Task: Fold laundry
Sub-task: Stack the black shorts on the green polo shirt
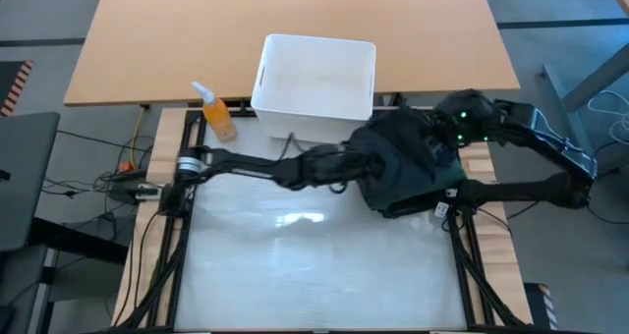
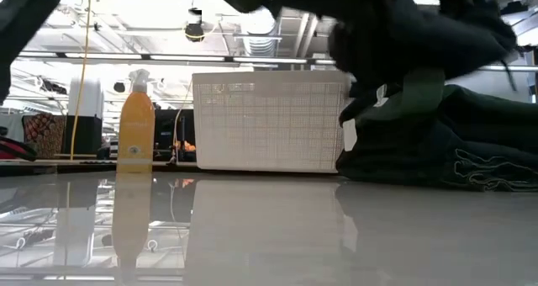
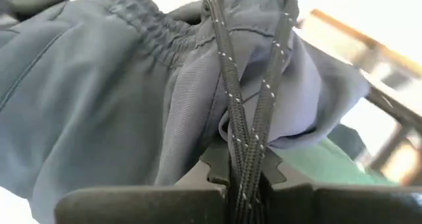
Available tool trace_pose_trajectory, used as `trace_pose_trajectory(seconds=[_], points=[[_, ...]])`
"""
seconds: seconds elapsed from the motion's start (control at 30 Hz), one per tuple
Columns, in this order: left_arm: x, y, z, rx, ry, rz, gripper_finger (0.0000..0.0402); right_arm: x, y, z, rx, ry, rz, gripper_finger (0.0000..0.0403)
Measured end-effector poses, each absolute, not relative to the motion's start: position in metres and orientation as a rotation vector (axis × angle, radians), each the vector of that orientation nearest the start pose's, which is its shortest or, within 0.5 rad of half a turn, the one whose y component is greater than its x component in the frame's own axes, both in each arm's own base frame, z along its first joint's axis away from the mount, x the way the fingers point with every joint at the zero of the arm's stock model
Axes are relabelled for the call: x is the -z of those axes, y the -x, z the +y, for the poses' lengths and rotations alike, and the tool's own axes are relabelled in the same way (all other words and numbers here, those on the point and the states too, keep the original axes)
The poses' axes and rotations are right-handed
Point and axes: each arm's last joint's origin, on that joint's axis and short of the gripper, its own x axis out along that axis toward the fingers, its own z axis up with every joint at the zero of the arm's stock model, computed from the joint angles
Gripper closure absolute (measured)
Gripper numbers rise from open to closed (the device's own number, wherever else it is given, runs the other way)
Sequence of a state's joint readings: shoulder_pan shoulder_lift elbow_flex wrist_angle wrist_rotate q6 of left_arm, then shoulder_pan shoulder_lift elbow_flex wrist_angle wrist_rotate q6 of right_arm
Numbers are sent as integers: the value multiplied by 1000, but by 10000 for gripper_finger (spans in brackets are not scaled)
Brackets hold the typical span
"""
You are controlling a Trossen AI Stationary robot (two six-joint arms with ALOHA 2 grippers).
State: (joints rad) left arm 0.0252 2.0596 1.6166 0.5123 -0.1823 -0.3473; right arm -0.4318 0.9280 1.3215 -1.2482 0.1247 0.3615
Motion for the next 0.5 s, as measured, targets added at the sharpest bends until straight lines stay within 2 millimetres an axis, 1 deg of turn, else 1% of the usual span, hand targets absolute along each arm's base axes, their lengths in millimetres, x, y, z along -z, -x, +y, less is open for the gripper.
trace_pose_trajectory(seconds=[0.1, 0.2, 0.27, 0.37, 0.43, 0.5], points=[[-275, -511, 28, -199, 377, -39, 401, -363, -108, -58, 762, -462, 849, 367], [-251, -528, 32, -214, 391, 61, 401, -331, -103, -59, 807, -465, 895, 367], [-238, -532, 34, -268, 383, 122, 401, -315, -100, -59, 818, -472, 899, 367], [-229, -530, 35, -331, 369, 188, 401, -291, -94, -59, 873, -489, 958, 367], [-225, -529, 36, -312, 355, 234, 400, -280, -91, -61, 905, -497, 989, 367], [-222, -529, 35, -256, 341, 280, 393, -271, -91, -63, 927, -506, 1023, 367]])
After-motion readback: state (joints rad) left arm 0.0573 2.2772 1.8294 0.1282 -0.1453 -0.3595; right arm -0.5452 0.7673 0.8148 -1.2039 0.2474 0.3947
